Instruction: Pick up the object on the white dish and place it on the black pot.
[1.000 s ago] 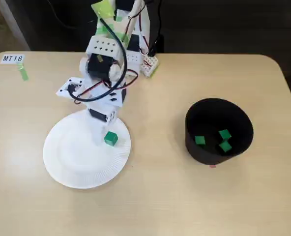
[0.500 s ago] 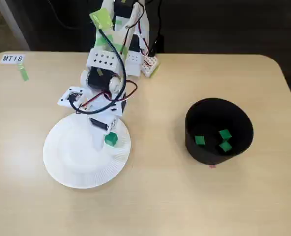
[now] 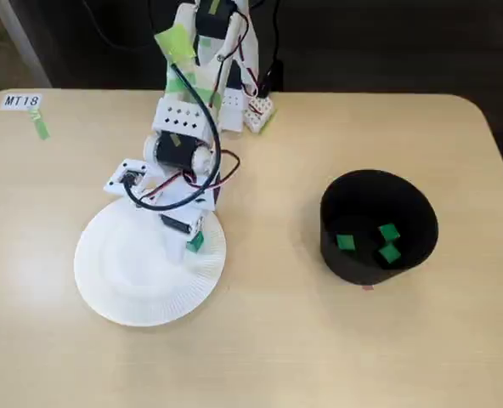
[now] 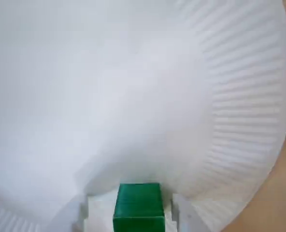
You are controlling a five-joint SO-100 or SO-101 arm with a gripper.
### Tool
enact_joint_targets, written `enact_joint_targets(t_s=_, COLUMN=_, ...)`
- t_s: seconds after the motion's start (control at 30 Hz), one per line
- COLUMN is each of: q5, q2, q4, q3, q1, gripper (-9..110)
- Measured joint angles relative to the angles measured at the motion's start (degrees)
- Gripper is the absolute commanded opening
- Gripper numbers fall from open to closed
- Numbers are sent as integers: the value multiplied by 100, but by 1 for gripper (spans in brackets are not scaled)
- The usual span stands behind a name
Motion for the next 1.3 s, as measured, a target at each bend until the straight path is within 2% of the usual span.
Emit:
enact_joint_targets(t_s=0.07, q5=0, q2=-141, q4=-70, q3=-167, q1=44, gripper=0)
enact_joint_targets(t_s=0.5, q5=-53, q2=-88, q4=255, q3=-448, q1=-70, gripper=0)
enact_joint_targets(t_s=0.8, q5=-299, q2=1828, q4=-114, q3=-439, q1=-624, gripper=0)
enact_joint_targets(t_s=1.07, q5=-563, q2=3560, q4=-826, q3=-439, q1=-1652, gripper=0)
enact_joint_targets(t_s=1.3, q5=-914, q2=3858, q4=-1301, q3=-431, q1=-3146, gripper=0)
